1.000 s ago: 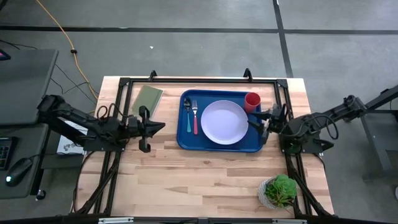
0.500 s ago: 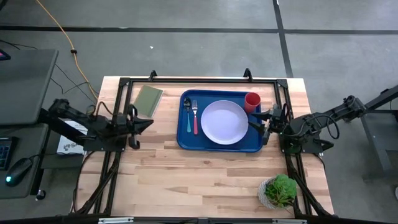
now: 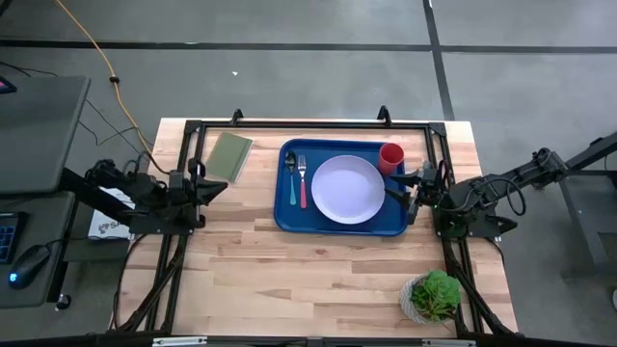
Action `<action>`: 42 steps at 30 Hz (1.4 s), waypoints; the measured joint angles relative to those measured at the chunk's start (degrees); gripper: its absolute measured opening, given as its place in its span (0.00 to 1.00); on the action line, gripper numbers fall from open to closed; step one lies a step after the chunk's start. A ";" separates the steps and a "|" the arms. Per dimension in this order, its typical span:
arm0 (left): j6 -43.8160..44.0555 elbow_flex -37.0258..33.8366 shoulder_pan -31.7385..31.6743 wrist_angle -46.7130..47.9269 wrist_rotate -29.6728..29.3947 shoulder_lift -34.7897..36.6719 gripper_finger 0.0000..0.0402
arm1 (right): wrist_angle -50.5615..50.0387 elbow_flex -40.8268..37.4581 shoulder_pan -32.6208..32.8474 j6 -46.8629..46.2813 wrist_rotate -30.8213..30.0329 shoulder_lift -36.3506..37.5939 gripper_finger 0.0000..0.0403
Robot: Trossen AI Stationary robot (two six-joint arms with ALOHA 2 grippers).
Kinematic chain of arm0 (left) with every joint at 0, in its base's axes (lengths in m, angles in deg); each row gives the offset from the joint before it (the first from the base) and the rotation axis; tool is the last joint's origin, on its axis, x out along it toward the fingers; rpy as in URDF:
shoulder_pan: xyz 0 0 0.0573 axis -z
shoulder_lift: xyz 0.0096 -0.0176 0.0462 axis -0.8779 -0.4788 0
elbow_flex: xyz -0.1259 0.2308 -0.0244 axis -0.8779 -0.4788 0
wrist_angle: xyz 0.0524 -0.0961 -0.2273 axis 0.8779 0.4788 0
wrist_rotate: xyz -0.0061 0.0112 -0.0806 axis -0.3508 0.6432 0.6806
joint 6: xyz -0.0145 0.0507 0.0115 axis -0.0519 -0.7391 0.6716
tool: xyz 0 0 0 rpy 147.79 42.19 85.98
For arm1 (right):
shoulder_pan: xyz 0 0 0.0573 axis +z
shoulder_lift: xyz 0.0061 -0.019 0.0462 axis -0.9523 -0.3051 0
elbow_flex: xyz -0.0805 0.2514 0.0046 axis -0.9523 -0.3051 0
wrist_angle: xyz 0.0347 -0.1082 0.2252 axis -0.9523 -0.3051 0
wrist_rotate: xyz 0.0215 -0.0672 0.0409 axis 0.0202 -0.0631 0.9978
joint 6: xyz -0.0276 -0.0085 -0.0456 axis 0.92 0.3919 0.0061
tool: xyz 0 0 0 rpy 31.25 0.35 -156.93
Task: Pick and place plate/cup/fork/spoon on tray
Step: Return to Home Position
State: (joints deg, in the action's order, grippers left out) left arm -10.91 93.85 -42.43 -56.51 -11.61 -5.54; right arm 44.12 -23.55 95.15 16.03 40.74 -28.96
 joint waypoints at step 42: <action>0.51 7.90 -4.85 11.89 -2.78 -0.02 0.00 | -9.02 -0.07 -15.85 -13.78 3.66 -4.85 0.50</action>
State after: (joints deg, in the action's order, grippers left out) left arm -10.40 101.75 -47.29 -44.63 -14.39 -5.56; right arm 35.10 -23.62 79.30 2.25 44.40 -33.81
